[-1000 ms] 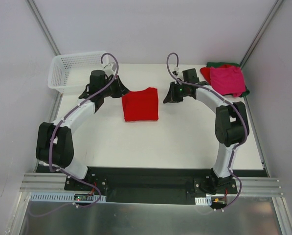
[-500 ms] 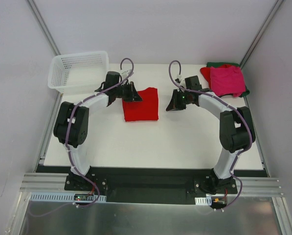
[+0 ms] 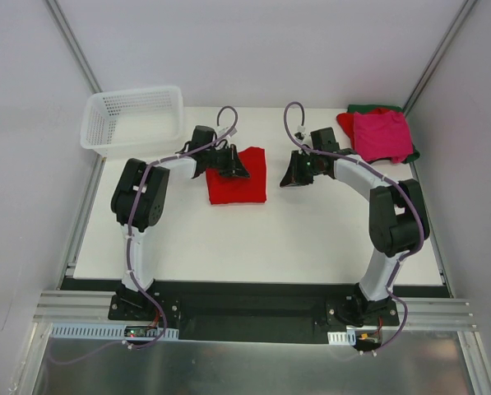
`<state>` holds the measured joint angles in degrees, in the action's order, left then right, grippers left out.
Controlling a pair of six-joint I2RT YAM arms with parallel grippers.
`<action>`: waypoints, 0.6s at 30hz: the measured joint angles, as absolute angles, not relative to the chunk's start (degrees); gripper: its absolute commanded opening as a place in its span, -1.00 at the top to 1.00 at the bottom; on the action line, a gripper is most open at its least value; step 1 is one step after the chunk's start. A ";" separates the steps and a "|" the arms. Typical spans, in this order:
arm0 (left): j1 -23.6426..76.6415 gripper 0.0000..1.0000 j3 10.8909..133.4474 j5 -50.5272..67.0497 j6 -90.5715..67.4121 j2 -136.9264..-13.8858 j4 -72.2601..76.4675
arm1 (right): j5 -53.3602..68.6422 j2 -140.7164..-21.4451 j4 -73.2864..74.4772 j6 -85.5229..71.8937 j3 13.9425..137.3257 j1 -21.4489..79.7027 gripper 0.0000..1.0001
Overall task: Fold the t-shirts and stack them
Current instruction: Put the neatly folded tshirt into the corner of the board with the right arm
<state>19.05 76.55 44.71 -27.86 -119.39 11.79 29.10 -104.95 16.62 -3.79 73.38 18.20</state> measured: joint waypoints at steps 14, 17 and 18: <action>15.70 1.00 90.02 42.74 -29.34 -131.72 12.60 | 28.45 -104.95 18.61 -2.70 73.38 17.65 0.98; 14.68 1.00 91.11 42.15 -30.13 -132.66 12.82 | 28.38 -104.95 18.83 -2.70 73.38 17.65 0.98; 14.35 1.00 91.53 42.00 -30.48 -132.99 12.78 | 28.32 -104.95 18.90 -2.70 73.38 17.65 0.98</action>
